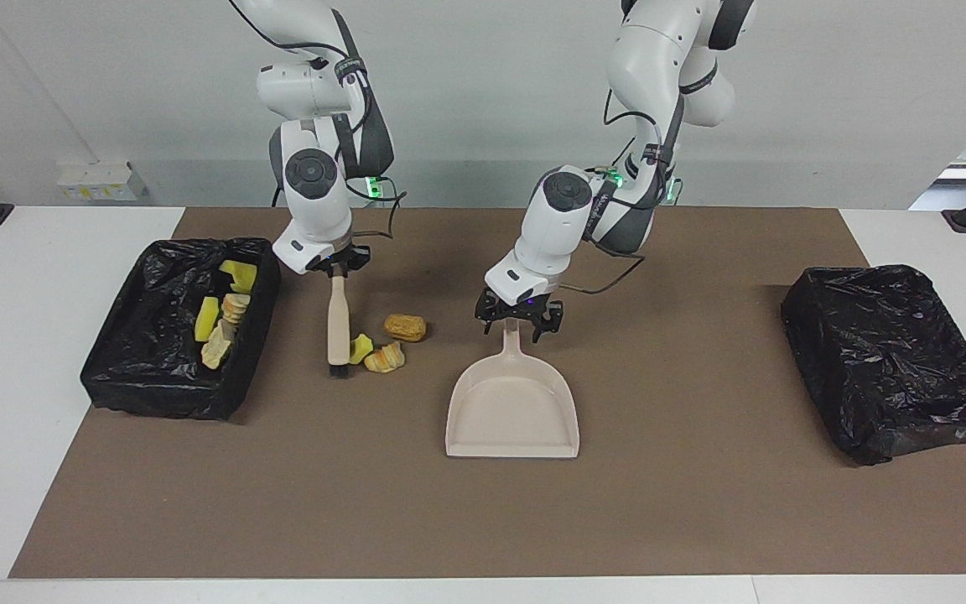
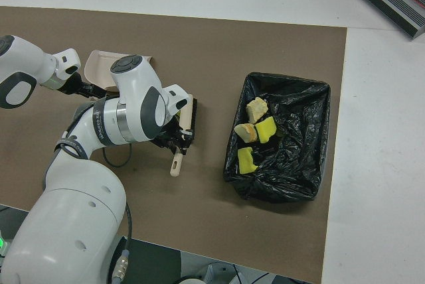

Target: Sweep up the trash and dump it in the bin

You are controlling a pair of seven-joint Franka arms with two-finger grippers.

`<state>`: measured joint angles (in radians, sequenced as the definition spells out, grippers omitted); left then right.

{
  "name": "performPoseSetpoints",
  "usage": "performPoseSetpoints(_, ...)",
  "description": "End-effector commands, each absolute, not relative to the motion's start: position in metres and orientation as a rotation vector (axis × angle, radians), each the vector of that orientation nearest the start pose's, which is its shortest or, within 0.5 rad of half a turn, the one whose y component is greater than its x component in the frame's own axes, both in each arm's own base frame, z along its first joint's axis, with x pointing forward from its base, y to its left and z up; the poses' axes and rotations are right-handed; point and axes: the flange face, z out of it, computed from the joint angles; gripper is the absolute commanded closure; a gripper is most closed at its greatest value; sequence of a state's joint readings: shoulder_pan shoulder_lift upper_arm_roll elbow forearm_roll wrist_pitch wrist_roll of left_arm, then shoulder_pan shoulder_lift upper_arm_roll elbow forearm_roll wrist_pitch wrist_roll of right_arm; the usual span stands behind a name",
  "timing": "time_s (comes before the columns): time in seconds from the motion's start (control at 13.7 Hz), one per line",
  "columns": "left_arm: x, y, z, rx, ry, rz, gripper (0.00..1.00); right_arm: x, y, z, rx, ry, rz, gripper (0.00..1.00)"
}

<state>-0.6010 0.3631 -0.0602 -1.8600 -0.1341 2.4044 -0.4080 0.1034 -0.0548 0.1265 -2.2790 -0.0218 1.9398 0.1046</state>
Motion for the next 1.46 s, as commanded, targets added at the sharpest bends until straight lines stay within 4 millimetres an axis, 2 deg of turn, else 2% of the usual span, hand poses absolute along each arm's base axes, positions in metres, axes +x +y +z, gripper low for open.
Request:
performPoseSetpoints(0.0, 0.516, -0.397, 0.346, -3.332, 0.244, -0.171, 0.45, 0.467, 0.122, 0.386, -3.121, -0.312, 0.469, 1.00)
performPoseSetpoints(0.07, 0.515, -0.398, 0.345, -3.331, 0.244, -0.166, 0.45, 0.474, 0.123, 0.404, -3.121, -0.306, 0.471, 1.00)
performPoseSetpoints(0.15, 0.515, -0.398, 0.345, -3.329, 0.244, -0.159, 0.44, 0.477, 0.121, 0.411, -3.121, -0.295, 0.476, 1.00)
performPoseSetpoints(0.22, 0.514, -0.399, 0.349, -3.329, 0.251, -0.158, 0.38, 0.477, 0.117, 0.411, -3.133, -0.288, 0.478, 1.00)
performPoseSetpoints(0.29, 0.514, -0.398, 0.351, -3.327, 0.256, -0.152, 0.37, 0.475, 0.114, 0.410, -3.145, -0.283, 0.475, 1.00)
performPoseSetpoints(0.37, 0.514, -0.396, 0.353, -3.323, 0.265, -0.144, 0.42, 0.472, 0.109, 0.406, -3.153, -0.277, 0.481, 1.00)
performPoseSetpoints(0.44, 0.513, -0.396, 0.354, -3.319, 0.269, -0.130, 0.51, 0.469, 0.105, 0.405, -3.173, -0.282, 0.471, 1.00)
performPoseSetpoints(0.51, 0.513, -0.396, 0.354, -3.318, 0.271, -0.131, 0.69, 0.464, 0.098, 0.401, -3.208, -0.288, 0.454, 1.00)
performPoseSetpoints(0.73, 0.513, -0.395, 0.360, -3.305, 0.274, -0.083, 0.93, 0.460, 0.084, 0.396, -3.213, -0.267, 0.429, 1.00)
performPoseSetpoints(0.95, 0.516, -0.391, 0.368, -3.290, 0.270, -0.035, 1.00, 0.455, 0.087, 0.396, -3.216, -0.284, 0.445, 1.00)
performPoseSetpoints(1.17, 0.514, -0.373, 0.386, -3.251, 0.283, 0.040, 1.00, 0.445, 0.095, 0.392, -3.225, -0.295, 0.379, 1.00)
performPoseSetpoints(1.24, 0.512, -0.368, 0.389, -3.232, 0.346, 0.075, 1.00, 0.442, 0.098, 0.384, -3.228, -0.286, 0.377, 1.00)
performPoseSetpoints(1.39, 0.523, -0.344, 0.386, -3.206, 0.514, 0.088, 1.00, 0.432, 0.094, 0.361, -3.232, -0.242, 0.358, 1.00)
